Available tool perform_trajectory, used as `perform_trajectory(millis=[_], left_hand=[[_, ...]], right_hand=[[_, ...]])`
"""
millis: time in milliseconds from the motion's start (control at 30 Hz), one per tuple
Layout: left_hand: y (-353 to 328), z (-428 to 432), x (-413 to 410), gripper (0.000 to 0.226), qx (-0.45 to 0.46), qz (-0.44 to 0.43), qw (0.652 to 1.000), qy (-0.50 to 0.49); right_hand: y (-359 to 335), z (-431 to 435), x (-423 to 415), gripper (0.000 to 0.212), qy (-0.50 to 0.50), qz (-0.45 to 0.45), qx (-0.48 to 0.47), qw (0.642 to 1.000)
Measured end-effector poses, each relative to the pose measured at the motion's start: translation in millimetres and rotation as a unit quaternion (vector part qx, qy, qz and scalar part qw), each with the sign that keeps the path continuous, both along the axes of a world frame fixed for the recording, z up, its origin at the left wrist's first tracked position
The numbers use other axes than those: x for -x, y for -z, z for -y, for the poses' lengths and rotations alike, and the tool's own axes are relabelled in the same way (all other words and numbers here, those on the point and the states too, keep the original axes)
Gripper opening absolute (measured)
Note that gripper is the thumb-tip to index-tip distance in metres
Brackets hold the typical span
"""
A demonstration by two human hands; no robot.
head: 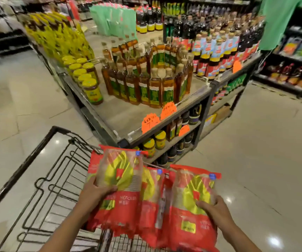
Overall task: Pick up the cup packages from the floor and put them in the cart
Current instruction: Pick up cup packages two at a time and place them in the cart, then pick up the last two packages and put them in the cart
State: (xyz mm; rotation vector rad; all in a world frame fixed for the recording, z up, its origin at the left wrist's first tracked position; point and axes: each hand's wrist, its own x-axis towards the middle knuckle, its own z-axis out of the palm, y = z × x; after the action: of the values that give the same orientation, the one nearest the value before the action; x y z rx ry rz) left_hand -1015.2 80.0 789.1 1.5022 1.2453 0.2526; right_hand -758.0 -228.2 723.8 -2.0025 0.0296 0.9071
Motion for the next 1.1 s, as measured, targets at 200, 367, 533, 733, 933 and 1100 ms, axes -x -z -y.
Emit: perform_trajectory(millis=[200, 367, 533, 733, 933, 1100], left_hand=[[20, -122, 28, 0.079, 0.030, -0.042, 0.998, 0.019], [40, -146, 33, 0.069, 0.019, -0.079, 0.996, 0.025], [53, -132, 44, 0.045, -0.106, -0.085, 0.990, 0.032], [60, -140, 53, 0.042, -0.255, -0.108, 0.955, 0.110], [10, -83, -15, 0.070, -0.423, -0.090, 0.878, 0.203], [-55, 36, -103, 0.075, -0.541, 0.000, 0.755, 0.371]], right_hand=[[14, -31, 13, 0.054, 0.040, -0.024, 0.055, 0.997], [10, -46, 22, 0.042, 0.081, 0.010, 0.073, 0.994], [-2, -50, 39, 0.069, 0.049, 0.097, 0.118, 0.987], [-23, -49, 59, 0.071, -0.018, 0.183, 0.179, 0.966], [-49, -43, 59, 0.082, -0.099, 0.364, 0.247, 0.893], [-123, -32, 65, 0.069, -0.090, 0.516, 0.282, 0.804]])
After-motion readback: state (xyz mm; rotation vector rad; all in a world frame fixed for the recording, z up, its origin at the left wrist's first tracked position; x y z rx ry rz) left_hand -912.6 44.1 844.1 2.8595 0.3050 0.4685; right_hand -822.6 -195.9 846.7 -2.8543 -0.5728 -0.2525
